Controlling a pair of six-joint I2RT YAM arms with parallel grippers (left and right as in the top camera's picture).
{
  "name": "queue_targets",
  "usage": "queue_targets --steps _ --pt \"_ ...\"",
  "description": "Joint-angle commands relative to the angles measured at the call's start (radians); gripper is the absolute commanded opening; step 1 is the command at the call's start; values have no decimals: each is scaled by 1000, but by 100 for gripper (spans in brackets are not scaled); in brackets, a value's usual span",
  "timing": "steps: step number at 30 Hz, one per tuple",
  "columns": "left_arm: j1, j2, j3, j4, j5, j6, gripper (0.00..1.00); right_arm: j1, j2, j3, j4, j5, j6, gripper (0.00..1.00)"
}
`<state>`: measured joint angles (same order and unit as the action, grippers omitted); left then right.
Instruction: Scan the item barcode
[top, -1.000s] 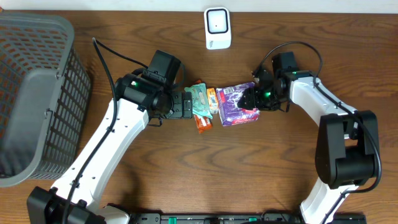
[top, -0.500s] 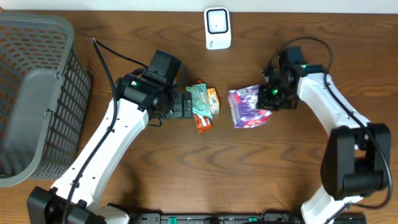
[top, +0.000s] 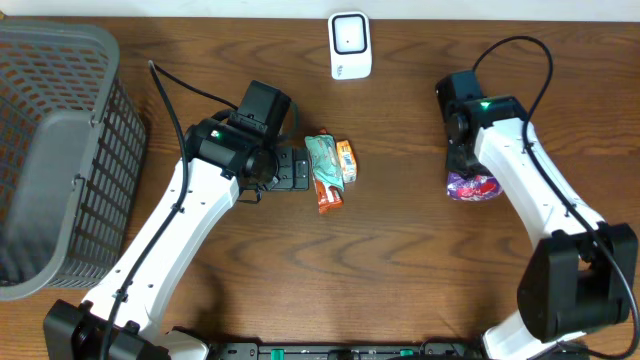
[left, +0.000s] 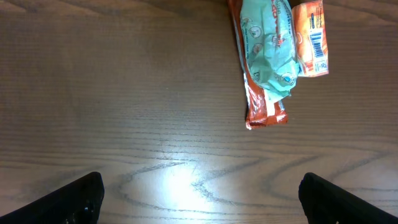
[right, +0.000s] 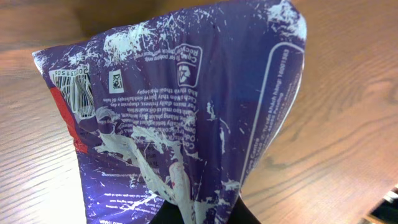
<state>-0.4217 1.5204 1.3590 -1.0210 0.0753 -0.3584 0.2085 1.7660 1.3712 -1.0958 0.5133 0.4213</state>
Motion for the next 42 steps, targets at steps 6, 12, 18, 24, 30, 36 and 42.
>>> queue_targets --steps 6,12,18,24,30,36,42 --pt "0 6 0 -3 -9 13 100 48 70 -15 31 89 34 7" --pt "0 6 0 -3 -9 13 100 109 106 -16 57 89 35 14" --pt "0 6 0 -3 -9 13 100 201 106 -16 90 99 34 25" --pt "0 6 0 -3 -9 13 100 267 106 -16 114 97 35 49" --pt "0 6 0 -3 -9 13 100 333 106 -16 175 -31 34 85" --pt "0 6 0 -3 -9 13 100 335 106 13 250 -221 34 99" --pt "0 6 0 -3 -9 13 100 308 106 116 232 -381 -25 99"
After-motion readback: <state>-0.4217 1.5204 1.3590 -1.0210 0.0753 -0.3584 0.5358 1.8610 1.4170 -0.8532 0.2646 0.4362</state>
